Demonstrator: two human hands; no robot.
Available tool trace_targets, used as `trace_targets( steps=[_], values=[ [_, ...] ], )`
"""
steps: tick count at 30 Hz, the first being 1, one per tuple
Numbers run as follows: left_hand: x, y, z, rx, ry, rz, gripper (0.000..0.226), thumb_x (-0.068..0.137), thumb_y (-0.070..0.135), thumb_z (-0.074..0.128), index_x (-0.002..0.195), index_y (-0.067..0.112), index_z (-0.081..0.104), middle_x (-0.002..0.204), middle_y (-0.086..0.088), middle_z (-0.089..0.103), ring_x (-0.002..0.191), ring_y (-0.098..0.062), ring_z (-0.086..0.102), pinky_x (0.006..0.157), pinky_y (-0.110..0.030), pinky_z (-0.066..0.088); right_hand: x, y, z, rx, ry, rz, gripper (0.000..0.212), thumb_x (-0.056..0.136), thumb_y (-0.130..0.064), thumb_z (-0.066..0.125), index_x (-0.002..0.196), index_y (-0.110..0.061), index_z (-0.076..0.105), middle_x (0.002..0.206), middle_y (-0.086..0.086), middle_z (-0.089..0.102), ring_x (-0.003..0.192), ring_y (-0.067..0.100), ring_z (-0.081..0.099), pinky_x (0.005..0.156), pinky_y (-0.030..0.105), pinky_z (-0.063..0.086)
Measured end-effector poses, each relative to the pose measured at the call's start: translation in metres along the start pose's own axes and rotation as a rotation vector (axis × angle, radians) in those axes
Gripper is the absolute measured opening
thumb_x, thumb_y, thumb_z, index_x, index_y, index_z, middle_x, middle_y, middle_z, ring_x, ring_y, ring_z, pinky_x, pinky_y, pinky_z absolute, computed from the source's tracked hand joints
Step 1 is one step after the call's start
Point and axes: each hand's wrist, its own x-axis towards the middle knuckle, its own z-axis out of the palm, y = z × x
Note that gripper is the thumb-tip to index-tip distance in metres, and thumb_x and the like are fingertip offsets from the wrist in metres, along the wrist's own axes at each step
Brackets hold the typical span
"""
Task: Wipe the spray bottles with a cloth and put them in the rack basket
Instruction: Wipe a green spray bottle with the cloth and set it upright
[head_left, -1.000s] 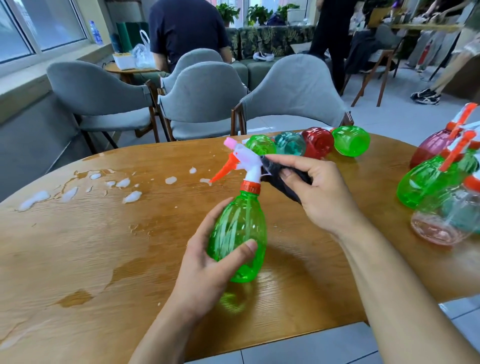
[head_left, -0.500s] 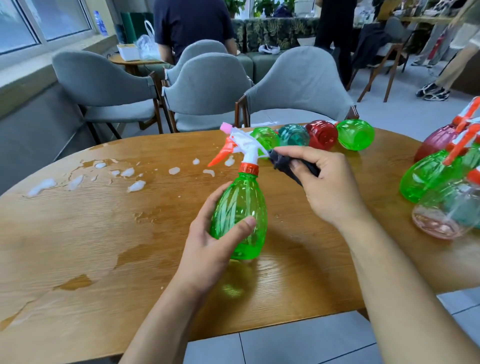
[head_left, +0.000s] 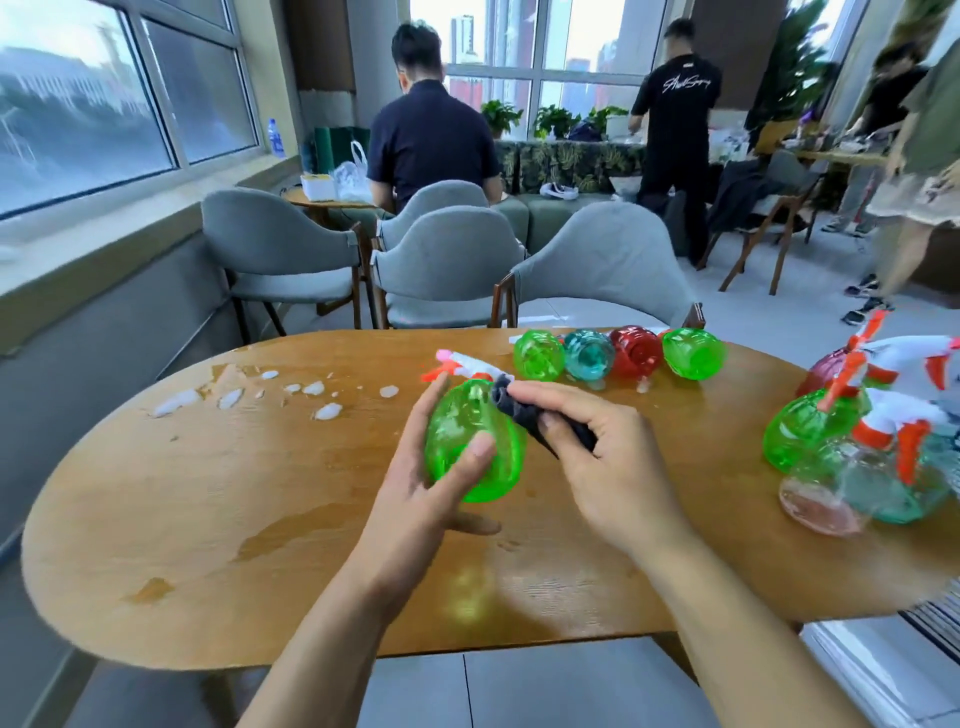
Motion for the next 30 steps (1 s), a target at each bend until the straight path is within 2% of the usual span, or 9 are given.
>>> trace_targets(
  steps=[3, 4, 6, 10, 12, 16, 21, 25, 30],
  values=[
    [-0.016, 0.007, 0.005, 0.216, -0.056, 0.092, 0.109, 0.072, 0.045, 0.098, 0.158, 0.059, 0.032, 0.133, 0.054, 0.048, 0.131, 0.011, 0.056, 0.088, -0.035, 0.063, -0.004, -0.019, -0.008, 0.065, 0.022, 0.067, 0.039, 0.103, 0.004, 0.058, 0.116, -0.027, 0.078, 0.113, -0.024, 0.075, 0.111, -0.009, 0.067, 0.094, 0.006, 0.046],
    [-0.02, 0.008, 0.006, 0.32, -0.064, 0.129, 0.118, 0.069, 0.041, 0.101, 0.16, 0.056, 0.028, 0.137, 0.055, 0.043, 0.136, 0.021, 0.044, 0.104, -0.027, 0.055, -0.008, -0.024, -0.012, 0.061, 0.038, 0.079, 0.04, 0.103, 0.002, 0.058, 0.116, -0.03, 0.078, 0.112, -0.025, 0.075, 0.111, -0.009, 0.067, 0.094, 0.007, 0.046],
    [-0.026, 0.01, 0.008, 0.513, -0.06, 0.193, 0.125, 0.064, 0.04, 0.102, 0.162, 0.05, 0.026, 0.15, 0.042, 0.041, 0.145, 0.02, 0.033, 0.112, -0.006, 0.034, -0.017, -0.03, -0.019, 0.039, 0.069, 0.095, 0.04, 0.103, 0.0, 0.059, 0.116, -0.033, 0.078, 0.111, -0.027, 0.075, 0.111, -0.01, 0.067, 0.094, 0.007, 0.046],
    [-0.039, 0.011, 0.017, 0.694, 0.074, 0.314, 0.102, 0.06, 0.047, 0.103, 0.146, 0.039, 0.049, 0.129, 0.028, 0.065, 0.123, 0.003, 0.061, 0.102, -0.018, 0.049, -0.045, -0.047, -0.031, 0.034, 0.079, 0.107, 0.042, 0.102, 0.002, 0.06, 0.115, -0.034, 0.077, 0.113, -0.028, 0.074, 0.114, -0.01, 0.066, 0.103, 0.014, 0.048],
    [-0.047, 0.014, 0.023, 0.73, 0.116, 0.343, 0.089, 0.06, 0.054, 0.095, 0.137, 0.038, 0.054, 0.115, 0.024, 0.07, 0.109, -0.002, 0.068, 0.091, -0.023, 0.054, -0.064, -0.059, -0.04, -0.047, 0.162, -0.015, 0.041, 0.101, 0.005, 0.06, 0.119, -0.028, 0.077, 0.122, -0.023, 0.073, 0.119, -0.008, 0.064, 0.105, 0.016, 0.048],
    [-0.064, 0.02, 0.035, 0.785, 0.142, 0.396, 0.075, 0.062, 0.059, 0.084, 0.129, 0.04, 0.055, 0.103, 0.019, 0.072, 0.094, -0.011, 0.072, 0.078, -0.037, 0.059, -0.094, -0.075, -0.044, -0.424, 0.157, -0.45, 0.049, 0.093, 0.017, 0.062, 0.13, -0.012, 0.074, 0.141, -0.003, 0.067, 0.135, 0.009, 0.06, 0.113, 0.032, 0.049],
    [-0.075, 0.027, 0.044, 0.929, 0.185, 0.487, 0.065, 0.065, 0.065, 0.071, 0.12, 0.035, 0.053, 0.094, 0.016, 0.068, 0.087, -0.022, 0.067, 0.061, -0.034, 0.05, -0.1, -0.083, -0.038, -0.567, 0.014, -0.545, 0.052, 0.089, 0.014, 0.06, 0.132, -0.012, 0.073, 0.144, -0.001, 0.065, 0.142, 0.018, 0.055, 0.118, 0.034, 0.044],
    [-0.079, 0.036, 0.037, 0.932, 0.213, 0.485, 0.076, 0.06, 0.067, 0.067, 0.125, 0.03, 0.058, 0.101, 0.015, 0.071, 0.09, -0.023, 0.071, 0.065, -0.032, 0.049, -0.12, -0.083, -0.049, -0.599, -0.091, -0.65, 0.061, 0.085, 0.024, 0.06, 0.134, -0.011, 0.071, 0.147, 0.0, 0.063, 0.144, 0.021, 0.052, 0.115, 0.041, 0.048],
    [-0.093, 0.041, 0.045, 0.951, 0.21, 0.465, 0.077, 0.063, 0.067, 0.078, 0.13, 0.037, 0.056, 0.108, 0.016, 0.072, 0.096, -0.022, 0.073, 0.072, -0.041, 0.059, -0.122, -0.088, -0.072, -0.688, 0.049, -0.534, 0.059, 0.086, 0.02, 0.063, 0.134, -0.013, 0.072, 0.144, -0.002, 0.065, 0.14, 0.019, 0.057, 0.116, 0.038, 0.047]
  ],
)
